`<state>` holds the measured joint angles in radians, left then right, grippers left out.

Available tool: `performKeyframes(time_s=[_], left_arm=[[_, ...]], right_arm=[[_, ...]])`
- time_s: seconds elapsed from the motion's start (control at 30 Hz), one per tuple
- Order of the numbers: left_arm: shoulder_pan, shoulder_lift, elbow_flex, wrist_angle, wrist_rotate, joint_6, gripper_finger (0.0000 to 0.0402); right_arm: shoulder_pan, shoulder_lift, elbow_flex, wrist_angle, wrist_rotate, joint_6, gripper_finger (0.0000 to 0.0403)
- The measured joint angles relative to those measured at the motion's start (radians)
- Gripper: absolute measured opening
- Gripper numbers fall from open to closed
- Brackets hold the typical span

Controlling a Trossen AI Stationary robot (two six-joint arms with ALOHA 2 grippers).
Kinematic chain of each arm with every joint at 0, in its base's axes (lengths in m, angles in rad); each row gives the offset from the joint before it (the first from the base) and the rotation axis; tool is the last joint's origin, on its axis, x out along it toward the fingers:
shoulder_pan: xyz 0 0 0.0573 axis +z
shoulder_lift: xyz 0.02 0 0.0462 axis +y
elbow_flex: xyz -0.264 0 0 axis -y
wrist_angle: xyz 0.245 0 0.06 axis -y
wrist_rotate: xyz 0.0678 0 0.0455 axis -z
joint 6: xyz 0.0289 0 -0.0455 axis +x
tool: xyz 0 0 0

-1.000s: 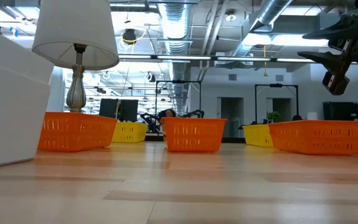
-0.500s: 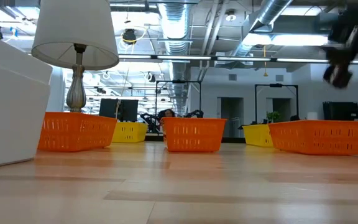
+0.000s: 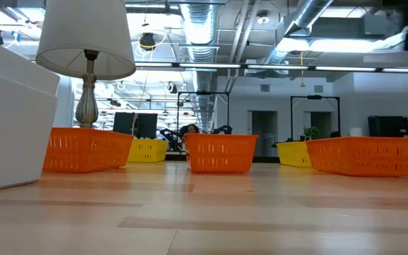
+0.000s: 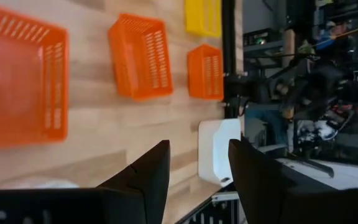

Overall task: Stack baskets by color
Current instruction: Stack the white bin on the left white bin

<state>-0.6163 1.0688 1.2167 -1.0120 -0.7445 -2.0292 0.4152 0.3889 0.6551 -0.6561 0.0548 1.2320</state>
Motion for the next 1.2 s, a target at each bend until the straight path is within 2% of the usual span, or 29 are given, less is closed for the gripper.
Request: performKeyframes(time_s=[0.07,0.17,0.37,0.6,0.7,0.9,1.07,1.2], left_arm=[[0.030,-0.005,0.000,0.018,-0.001,0.052,0.0151],[0.073,-0.004,0.000,0.035,0.003,0.120,0.0151],[0.155,-0.004,0.000,0.047,0.043,0.236,0.0151],[0.256,-0.004,0.000,0.047,0.088,0.388,0.0151],[0.299,-0.004,0.000,0.046,0.116,0.438,0.0151],[0.375,-0.003,0.000,0.046,0.183,0.482,0.0151],[0.414,-0.003,0.000,0.046,0.235,0.483,0.0151],[0.433,-0.003,0.000,0.050,0.243,0.509,0.0151]], right_arm=[[0.031,0.077,0.046,-0.106,-0.091,0.158,0.0137],[0.101,0.177,0.073,-0.175,-0.181,0.344,0.0127],[0.315,0.361,0.073,-0.222,-0.190,0.635,0.0126],[0.562,0.538,0.073,-0.262,-0.190,0.988,0.0155],[0.588,0.600,0.074,-0.269,-0.191,1.001,0.0179],[0.551,0.723,0.074,-0.314,-0.190,0.986,0.0217],[0.554,0.814,0.074,-0.324,-0.207,0.988,0.0214],[0.551,0.858,0.074,-0.291,-0.209,1.001,0.0189]])
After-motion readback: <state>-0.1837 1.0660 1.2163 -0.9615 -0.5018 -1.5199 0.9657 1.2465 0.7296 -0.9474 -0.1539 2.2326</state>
